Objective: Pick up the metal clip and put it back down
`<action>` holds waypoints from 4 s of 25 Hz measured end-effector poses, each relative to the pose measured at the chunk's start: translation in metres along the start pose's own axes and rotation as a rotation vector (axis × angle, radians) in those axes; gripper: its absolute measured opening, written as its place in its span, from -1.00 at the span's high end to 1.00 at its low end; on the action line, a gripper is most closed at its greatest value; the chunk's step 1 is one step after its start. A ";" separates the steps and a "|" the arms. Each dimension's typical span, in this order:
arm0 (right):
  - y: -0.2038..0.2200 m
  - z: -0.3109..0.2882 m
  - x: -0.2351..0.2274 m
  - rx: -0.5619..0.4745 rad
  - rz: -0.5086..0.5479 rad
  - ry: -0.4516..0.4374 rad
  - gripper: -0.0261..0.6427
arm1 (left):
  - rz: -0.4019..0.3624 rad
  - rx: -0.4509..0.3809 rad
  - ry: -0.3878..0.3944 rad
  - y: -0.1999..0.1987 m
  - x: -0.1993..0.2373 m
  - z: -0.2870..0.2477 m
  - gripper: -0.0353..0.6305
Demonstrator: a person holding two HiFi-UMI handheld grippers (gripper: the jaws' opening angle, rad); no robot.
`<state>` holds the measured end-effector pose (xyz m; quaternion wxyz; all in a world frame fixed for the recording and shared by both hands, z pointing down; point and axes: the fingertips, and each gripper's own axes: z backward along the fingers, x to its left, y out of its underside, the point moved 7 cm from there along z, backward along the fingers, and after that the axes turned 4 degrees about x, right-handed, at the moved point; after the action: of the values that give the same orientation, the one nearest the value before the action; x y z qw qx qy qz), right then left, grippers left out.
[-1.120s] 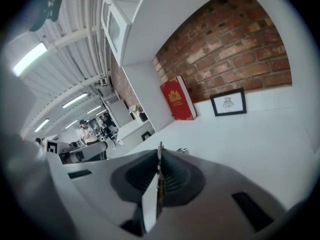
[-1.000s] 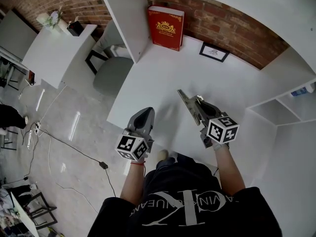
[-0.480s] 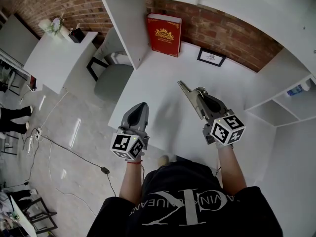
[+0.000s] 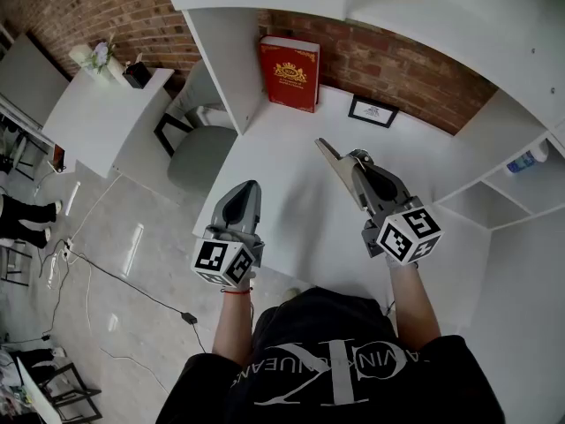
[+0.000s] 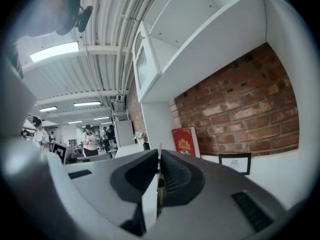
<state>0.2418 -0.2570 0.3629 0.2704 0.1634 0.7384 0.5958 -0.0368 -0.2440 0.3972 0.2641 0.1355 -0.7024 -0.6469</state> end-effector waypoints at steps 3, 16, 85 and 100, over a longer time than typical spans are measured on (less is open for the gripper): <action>-0.004 0.000 0.001 -0.010 0.007 0.002 0.83 | -0.003 0.001 0.010 0.002 -0.002 -0.003 0.86; -0.001 -0.003 -0.001 0.006 -0.001 -0.001 0.83 | 0.022 0.013 0.010 0.009 -0.001 -0.002 0.86; 0.154 -0.016 -0.030 0.362 -0.150 0.012 0.59 | 0.145 0.204 -0.025 0.097 -0.004 0.018 0.86; 0.097 0.008 -0.027 0.196 -0.031 0.075 0.86 | 0.101 0.149 0.036 0.073 -0.010 -0.003 0.86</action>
<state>0.2607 -0.2429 0.4615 0.2346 0.1549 0.8051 0.5222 -0.0165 -0.2319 0.4665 0.2984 0.1306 -0.7496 -0.5763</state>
